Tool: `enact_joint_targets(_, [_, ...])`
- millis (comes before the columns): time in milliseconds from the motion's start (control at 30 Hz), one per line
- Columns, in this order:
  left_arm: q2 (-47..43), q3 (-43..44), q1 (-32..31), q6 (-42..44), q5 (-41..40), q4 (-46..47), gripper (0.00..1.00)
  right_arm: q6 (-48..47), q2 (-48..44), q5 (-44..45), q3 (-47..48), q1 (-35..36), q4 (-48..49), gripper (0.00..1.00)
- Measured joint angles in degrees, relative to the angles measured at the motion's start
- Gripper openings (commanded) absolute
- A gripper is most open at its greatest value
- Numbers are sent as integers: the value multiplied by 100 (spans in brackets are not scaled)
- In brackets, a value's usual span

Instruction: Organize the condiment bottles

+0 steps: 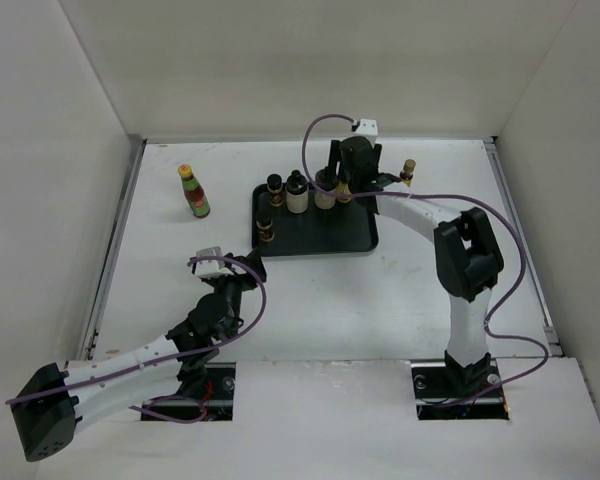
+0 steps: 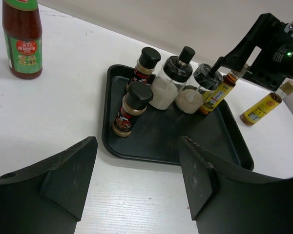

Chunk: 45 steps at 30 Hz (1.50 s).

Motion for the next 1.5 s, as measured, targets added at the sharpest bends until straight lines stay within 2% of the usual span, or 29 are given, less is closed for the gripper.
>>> enact_joint_targets(233, [24, 0, 0, -2, 17, 11, 66, 20, -1104, -55, -372, -210, -52, 88])
enact_joint_targets(367, [13, 0, -2, -2, 17, 13, 66, 22, -1714, 11, -695, -804, 122, 89])
enact_joint_targets(533, [15, 0, -4, -4, 20, 13, 66, 15, -1591, 116, -999, -1622, 157, 86])
enact_joint_targets(767, [63, 0, 0, -9, 24, 20, 66, -52, -920, -205, -997, -1770, 28, 72])
enact_joint_targets(867, [74, 0, 13, -28, 24, 17, 66, -122, -815, -352, -986, -1762, -4, 60])
enact_joint_targets(933, [101, 0, 11, -44, 24, 20, 66, -162, -772, -380, -949, -1762, -11, 47])
enact_joint_targets(1033, [144, 0, 13, -59, 31, 17, 66, -203, -756, -361, -942, -1762, -4, 35])
enact_joint_targets(1267, [201, 0, 15, -107, 44, 20, 66, -332, -1113, -184, -1338, -1626, 87, 32])
enact_joint_targets(1500, [267, 0, 15, -133, 63, 17, 66, -452, -1665, -131, -1392, -1034, 184, 33])
